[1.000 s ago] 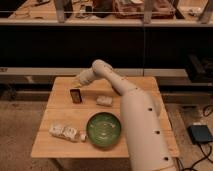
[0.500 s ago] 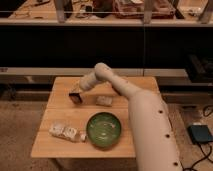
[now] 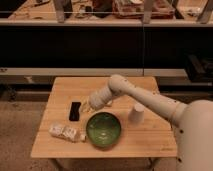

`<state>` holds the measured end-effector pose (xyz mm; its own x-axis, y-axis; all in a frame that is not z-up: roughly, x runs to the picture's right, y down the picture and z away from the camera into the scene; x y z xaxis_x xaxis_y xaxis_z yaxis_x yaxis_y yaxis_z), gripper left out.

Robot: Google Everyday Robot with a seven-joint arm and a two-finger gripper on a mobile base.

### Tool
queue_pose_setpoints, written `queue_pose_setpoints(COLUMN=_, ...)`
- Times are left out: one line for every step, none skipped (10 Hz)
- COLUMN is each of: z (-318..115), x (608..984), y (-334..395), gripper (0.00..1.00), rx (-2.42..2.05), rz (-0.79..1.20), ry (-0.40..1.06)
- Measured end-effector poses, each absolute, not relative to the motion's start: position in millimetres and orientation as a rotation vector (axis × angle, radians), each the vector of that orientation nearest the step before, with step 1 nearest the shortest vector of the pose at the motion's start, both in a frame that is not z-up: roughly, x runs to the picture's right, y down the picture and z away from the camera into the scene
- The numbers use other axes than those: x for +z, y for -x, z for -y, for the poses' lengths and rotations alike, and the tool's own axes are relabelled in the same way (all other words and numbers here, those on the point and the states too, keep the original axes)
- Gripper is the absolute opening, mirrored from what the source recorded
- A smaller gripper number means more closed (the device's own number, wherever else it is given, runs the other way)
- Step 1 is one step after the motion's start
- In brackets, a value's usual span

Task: Knock the eraser over

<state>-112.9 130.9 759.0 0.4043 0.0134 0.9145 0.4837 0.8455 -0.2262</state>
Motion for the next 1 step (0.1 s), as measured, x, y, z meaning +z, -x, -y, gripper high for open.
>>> queue_pose_setpoints(z=-145.9, x=739.9, y=105.1, gripper=0.08, rx=-0.345, rz=1.14, ry=0.506)
